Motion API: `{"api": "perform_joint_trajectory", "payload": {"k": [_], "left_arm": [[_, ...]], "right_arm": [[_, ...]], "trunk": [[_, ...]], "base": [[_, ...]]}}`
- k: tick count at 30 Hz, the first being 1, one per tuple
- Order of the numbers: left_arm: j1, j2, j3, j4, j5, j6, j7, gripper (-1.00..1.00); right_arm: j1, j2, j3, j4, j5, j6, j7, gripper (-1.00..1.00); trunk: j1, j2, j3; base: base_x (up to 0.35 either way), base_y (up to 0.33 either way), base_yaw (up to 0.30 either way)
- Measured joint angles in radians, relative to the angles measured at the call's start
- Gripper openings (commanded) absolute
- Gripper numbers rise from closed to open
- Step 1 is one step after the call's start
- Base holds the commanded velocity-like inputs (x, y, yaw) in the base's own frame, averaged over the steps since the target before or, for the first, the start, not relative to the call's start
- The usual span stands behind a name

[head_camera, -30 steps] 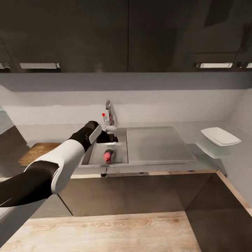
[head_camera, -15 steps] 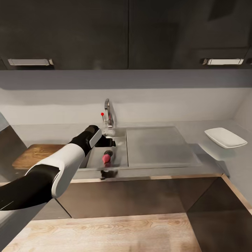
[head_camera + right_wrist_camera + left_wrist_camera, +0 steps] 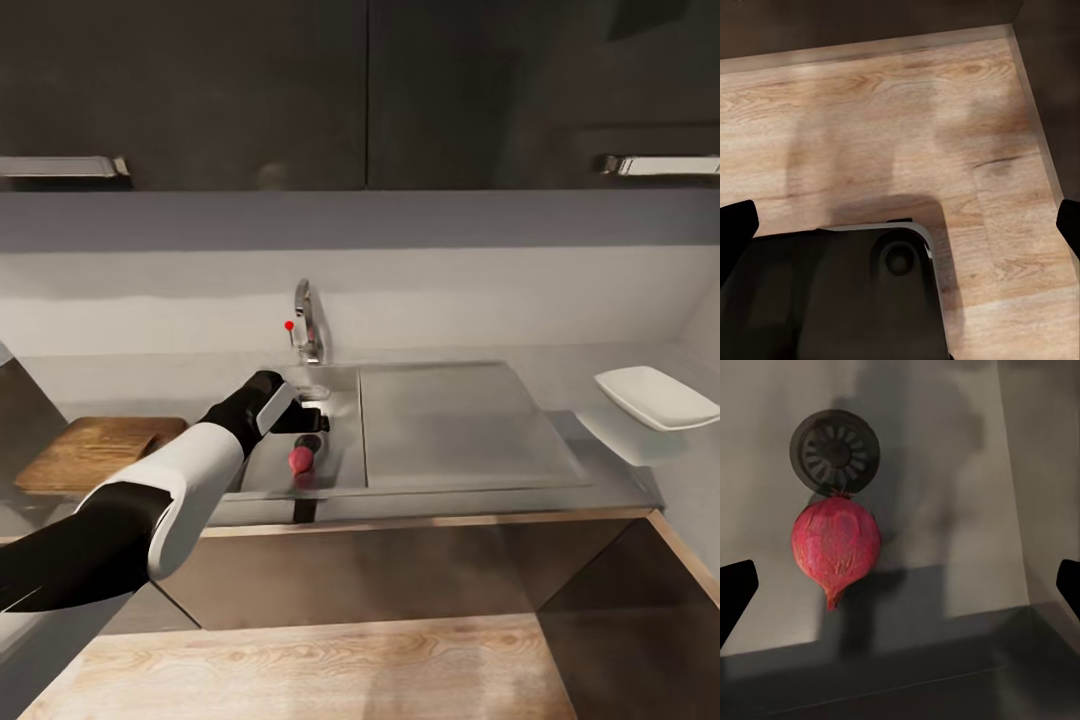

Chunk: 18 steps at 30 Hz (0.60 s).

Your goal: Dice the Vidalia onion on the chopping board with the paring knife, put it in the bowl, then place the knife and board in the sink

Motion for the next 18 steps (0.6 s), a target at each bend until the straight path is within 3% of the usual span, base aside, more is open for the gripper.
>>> {"api": "perform_joint_trajectory", "payload": {"k": [18], "left_arm": [[0.033,0.013,0.000,-0.001,-0.001,0.000,0.000,1.00]], "right_arm": [[0.000,0.000,0.001,0.000,0.000,0.000,0.000,1.00]], "trunk": [[0.000,0.000,-0.028]], "base": [[0.029,0.000,0.000]]}}
